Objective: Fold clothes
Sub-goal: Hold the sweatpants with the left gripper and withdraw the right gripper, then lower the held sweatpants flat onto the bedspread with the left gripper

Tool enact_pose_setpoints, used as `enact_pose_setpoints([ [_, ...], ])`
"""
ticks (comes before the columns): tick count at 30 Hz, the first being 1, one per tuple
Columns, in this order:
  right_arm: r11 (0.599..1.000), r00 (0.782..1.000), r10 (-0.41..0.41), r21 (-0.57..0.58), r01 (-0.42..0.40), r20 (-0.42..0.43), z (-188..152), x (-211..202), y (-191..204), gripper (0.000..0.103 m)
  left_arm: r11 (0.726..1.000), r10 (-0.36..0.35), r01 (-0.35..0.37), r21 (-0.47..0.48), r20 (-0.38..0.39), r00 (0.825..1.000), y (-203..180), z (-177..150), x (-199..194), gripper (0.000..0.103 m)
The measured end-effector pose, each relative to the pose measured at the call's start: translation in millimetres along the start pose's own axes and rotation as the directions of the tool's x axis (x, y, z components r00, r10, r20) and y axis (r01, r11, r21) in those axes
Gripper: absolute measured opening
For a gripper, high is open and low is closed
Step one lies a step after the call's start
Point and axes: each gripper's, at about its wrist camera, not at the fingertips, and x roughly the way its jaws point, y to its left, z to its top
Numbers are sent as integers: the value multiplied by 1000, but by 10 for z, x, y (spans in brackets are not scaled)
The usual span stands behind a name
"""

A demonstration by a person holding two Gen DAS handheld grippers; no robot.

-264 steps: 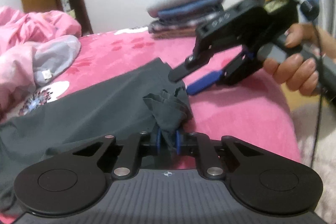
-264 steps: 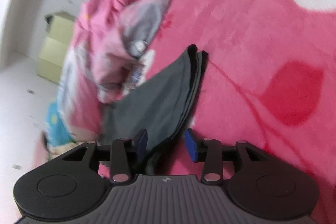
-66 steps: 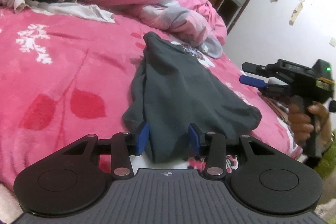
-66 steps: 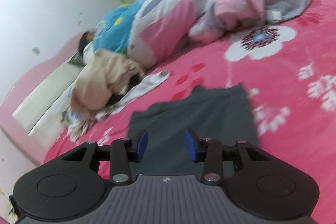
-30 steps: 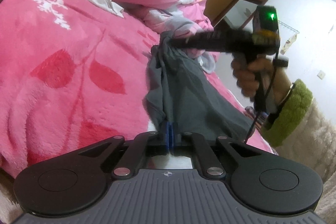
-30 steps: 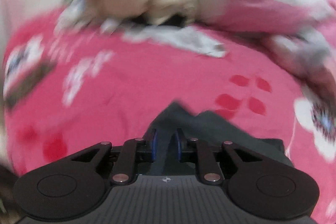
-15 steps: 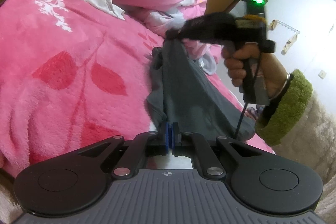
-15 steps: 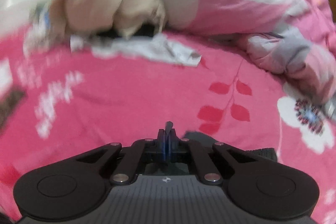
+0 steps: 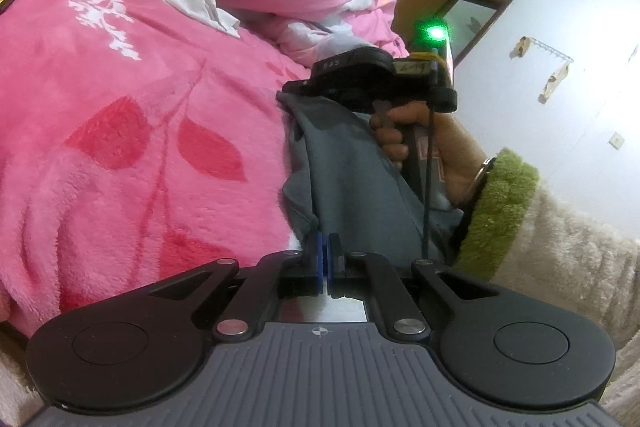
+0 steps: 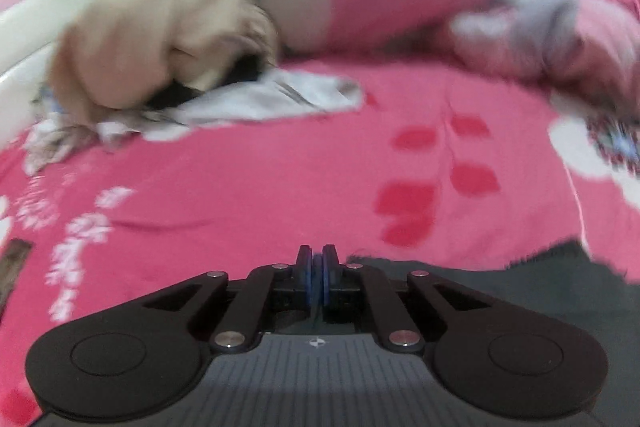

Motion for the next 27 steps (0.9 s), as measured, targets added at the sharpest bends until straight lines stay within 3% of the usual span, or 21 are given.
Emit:
enact_pose_setpoints([
  [2,997,999,28,75,-30,33,37,-95,-120,9,1000,0,0,-1,-1,1000,8,7,-2,3],
  [4,986,994,47,155,-62,99,83,-293,-240,27,1000,0,0,-4,-1,1000,19,11,-4,3],
  [6,985,983,25,161,-54,181,111,-594,-319,38,1000,0,0,-6,0,1000,28,16,-6,3],
  [9,989,964,-30,149,-10,266,114,-1118,-447,38,1000,3,-3,-8,4,1000,37,21,-18,3],
  [14,983,955,-128,163,86,268,-127,-1775,-662,38,1000,19,-19,-20,32,999,26,39,-105,3],
  [19,972,943,-191,186,143,272,-479,-2152,-822,38,997,72,-73,14,86,994,-91,121,-278,4],
  [23,969,946,-189,205,136,264,-697,-2272,-915,36,995,75,-82,56,123,990,-250,250,-309,7],
  [27,988,961,-125,120,98,246,-821,-2191,-757,35,990,44,-56,128,100,994,-492,392,-57,14],
])
